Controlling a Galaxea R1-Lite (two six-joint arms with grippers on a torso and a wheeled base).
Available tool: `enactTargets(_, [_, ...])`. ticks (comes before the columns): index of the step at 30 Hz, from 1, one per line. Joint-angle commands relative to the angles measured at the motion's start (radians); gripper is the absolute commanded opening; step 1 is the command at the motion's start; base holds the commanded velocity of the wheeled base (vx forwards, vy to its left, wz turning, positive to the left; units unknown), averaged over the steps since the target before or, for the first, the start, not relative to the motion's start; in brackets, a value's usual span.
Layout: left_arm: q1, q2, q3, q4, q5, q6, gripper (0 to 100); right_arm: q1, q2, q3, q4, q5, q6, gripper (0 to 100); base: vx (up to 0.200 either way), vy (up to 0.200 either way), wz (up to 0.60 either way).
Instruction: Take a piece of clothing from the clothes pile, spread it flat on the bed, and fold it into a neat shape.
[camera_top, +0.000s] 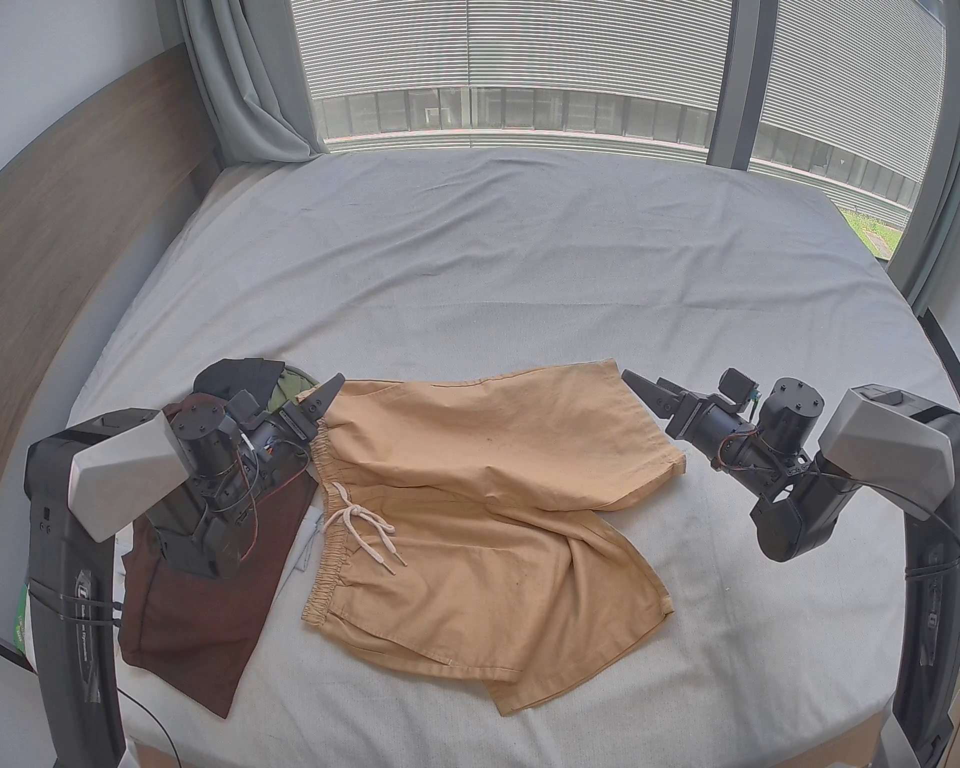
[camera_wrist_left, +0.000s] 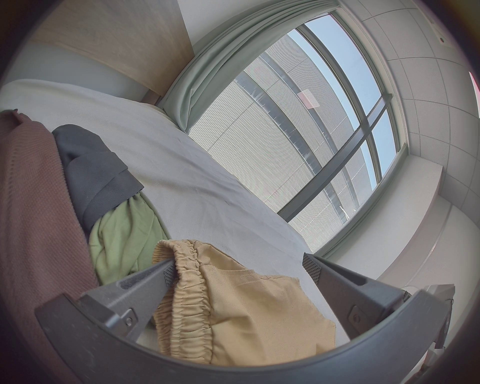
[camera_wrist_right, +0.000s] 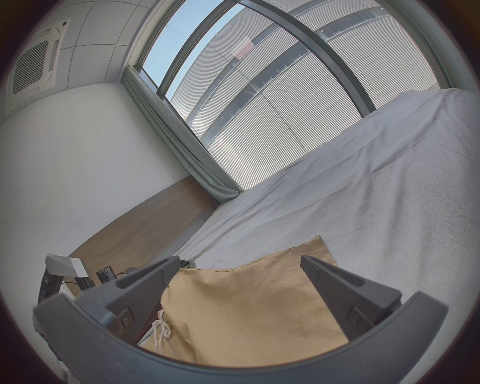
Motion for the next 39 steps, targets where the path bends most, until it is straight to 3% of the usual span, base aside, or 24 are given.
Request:
enactTargets(1, [0.012, -0.054, 0.066, -0.002, 0.001, 0.016, 100, 0.022, -0.086, 0.072, 0.0, 0.001, -0.003, 100, 0.0, 0.0, 0.0])
enactTargets(13, [0.053, -0.23, 0.321, -0.004, -0.06, 0.051, 100, 0.042, -0.21, 0.244, 0.0, -0.001, -0.023, 100, 0.0, 0.0, 0.0])
enactTargets(16, [0.053, -0.321, 0.42, -0.004, -0.112, 0.08, 100, 0.053, -0.255, 0.293, 0.0, -0.018, -0.032, 100, 0.0, 0.0, 0.0])
enactTargets(18, [0.048, -0.426, 0.522, -0.004, -0.204, 0.095, 100, 0.066, -0.31, 0.359, 0.0, -0.027, -0.042, 100, 0.0, 0.0, 0.0])
enactTargets(23, [0.05, -0.566, 0.635, -0.002, -0.331, 0.112, 100, 0.088, -0.384, 0.472, 0.0, -0.018, -0.037, 100, 0.0, 0.0, 0.0])
enactTargets(32, [0.107, -0.701, 0.695, -0.002, -0.473, 0.14, 100, 0.099, -0.439, 0.526, 0.0, -0.013, -0.031, 100, 0.0, 0.0, 0.0])
enactTargets(39, [0.117, -0.689, 0.735, 0.001, -0.488, 0.264, 100, 0.112, -0.434, 0.577, 0.0, 0.001, -0.037, 100, 0.0, 0.0, 0.0])
